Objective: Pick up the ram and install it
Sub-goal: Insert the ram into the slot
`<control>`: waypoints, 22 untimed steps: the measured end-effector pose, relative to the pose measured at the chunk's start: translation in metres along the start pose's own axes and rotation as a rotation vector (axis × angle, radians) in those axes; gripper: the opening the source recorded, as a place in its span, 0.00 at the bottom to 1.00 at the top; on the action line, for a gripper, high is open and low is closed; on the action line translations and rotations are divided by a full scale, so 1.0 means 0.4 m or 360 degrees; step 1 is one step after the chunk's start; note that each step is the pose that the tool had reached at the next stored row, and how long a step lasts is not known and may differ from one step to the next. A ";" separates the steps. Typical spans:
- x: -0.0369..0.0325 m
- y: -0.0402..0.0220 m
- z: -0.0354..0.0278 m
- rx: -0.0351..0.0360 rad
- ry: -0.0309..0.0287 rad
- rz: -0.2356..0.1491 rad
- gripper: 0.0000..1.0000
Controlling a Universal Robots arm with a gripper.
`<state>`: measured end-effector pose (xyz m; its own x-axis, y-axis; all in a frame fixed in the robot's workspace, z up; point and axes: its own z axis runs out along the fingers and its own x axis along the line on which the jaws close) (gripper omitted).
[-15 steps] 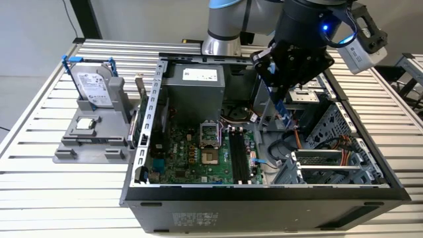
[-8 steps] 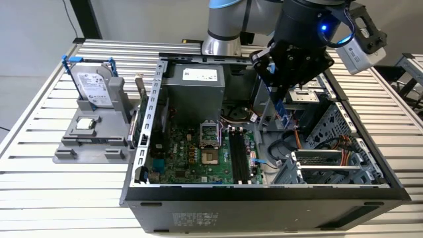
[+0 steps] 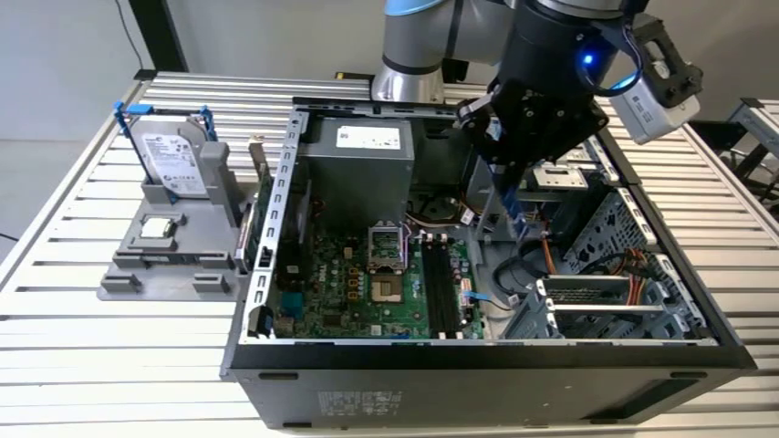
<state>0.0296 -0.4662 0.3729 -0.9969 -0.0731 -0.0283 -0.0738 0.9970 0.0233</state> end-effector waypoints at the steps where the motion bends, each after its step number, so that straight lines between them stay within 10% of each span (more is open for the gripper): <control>1: 0.002 0.000 0.004 0.0000 0.00000 0.0000 0.00; 22: 0.017 -0.002 0.089 0.0002 -0.00209 0.0086 0.00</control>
<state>0.0238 -0.4665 0.3372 -0.9990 -0.0189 -0.0401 -0.0198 0.9995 0.0240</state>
